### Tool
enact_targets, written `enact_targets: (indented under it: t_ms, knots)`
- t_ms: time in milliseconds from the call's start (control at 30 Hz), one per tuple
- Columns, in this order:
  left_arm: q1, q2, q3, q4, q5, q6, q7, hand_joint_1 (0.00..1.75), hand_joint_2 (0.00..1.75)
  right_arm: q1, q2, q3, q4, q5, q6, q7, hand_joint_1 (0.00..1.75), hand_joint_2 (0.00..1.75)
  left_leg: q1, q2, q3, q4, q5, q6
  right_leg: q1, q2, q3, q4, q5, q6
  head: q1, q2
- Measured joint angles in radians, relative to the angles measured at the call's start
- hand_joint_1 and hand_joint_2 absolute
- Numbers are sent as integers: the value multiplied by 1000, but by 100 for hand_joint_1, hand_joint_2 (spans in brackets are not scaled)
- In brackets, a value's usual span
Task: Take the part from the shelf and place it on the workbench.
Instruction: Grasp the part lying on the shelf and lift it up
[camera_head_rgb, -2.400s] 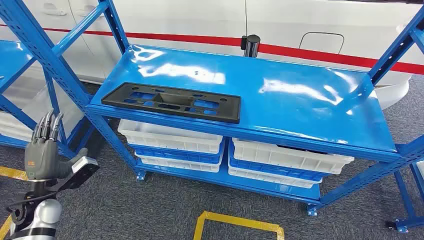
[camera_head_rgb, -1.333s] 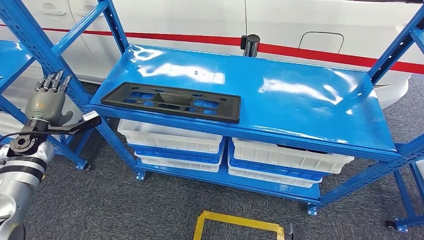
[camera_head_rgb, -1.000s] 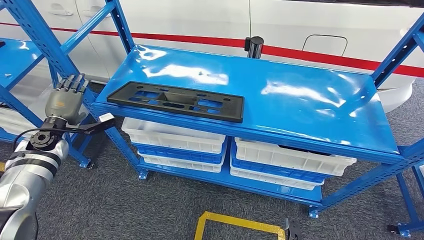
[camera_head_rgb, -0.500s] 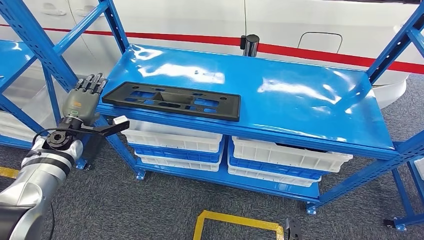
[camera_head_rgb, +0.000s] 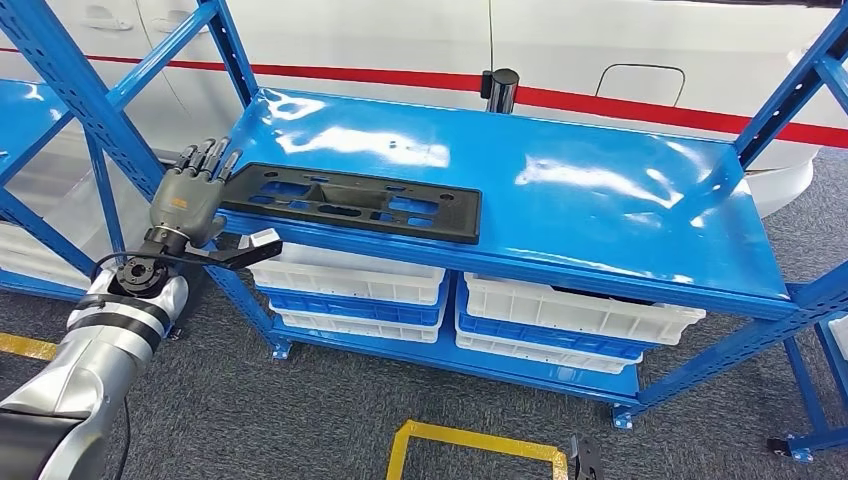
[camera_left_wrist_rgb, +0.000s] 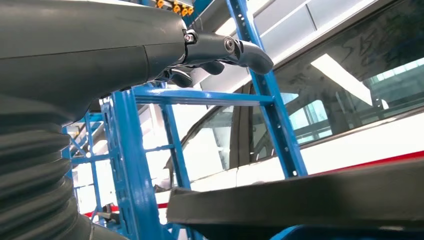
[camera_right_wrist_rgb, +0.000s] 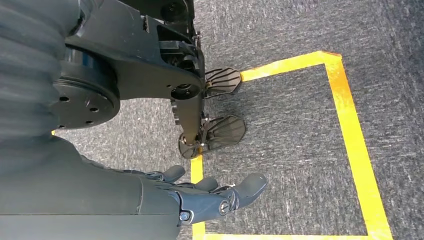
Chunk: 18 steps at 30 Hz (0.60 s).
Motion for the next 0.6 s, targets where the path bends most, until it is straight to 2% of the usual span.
enact_targets:
  t_ms: [600]
  knots:
    - [-2, -36, -9, 33, -21, 1, 25, 0, 175, -16, 0, 14, 0, 14, 3, 1, 0, 175, 0, 0, 0, 0, 0, 0, 0, 0, 0, 0, 0, 0, 0, 0]
